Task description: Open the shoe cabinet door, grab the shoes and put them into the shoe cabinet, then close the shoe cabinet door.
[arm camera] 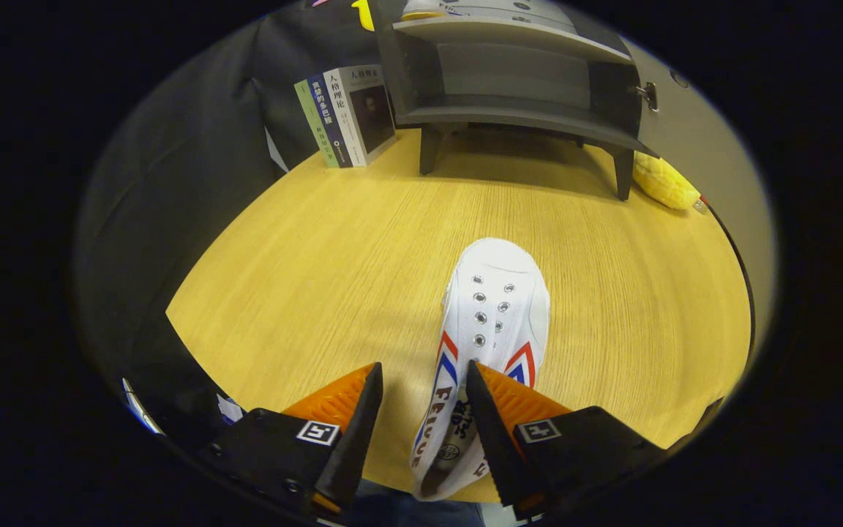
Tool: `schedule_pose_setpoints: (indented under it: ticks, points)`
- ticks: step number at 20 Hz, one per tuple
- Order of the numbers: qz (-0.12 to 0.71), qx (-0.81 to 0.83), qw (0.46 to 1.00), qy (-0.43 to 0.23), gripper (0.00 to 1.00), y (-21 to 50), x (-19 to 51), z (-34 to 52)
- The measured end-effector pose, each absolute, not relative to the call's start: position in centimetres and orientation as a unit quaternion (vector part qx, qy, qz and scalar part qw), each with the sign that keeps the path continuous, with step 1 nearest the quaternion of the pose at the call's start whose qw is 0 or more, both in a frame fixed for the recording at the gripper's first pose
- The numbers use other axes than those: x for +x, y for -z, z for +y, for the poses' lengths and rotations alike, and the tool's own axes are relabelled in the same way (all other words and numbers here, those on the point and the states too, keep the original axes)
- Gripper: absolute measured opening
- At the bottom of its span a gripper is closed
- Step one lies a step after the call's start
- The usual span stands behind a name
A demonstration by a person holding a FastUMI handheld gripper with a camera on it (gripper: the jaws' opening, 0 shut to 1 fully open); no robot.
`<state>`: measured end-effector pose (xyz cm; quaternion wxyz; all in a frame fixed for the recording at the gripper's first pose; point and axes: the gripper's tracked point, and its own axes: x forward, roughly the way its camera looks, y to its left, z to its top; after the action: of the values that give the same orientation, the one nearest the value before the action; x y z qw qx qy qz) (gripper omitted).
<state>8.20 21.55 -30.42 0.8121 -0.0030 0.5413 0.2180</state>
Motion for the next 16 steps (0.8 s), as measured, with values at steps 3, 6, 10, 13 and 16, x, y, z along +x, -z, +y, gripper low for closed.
schedule_pose_setpoints:
  ticks: [3,6,10,13,16]
  points:
    - [0.552,-0.006,0.812,-0.192,0.58,31.1,8.7,20.8]
    - [0.554,-0.015,0.813,-0.180,0.36,31.6,9.0,20.3]
    - [0.556,0.022,0.810,-0.185,0.05,31.7,8.8,20.9]
    - [0.547,0.022,0.812,-0.203,0.02,31.3,8.8,20.7]
    - [0.528,0.049,0.822,-0.208,0.01,30.0,9.6,20.4]
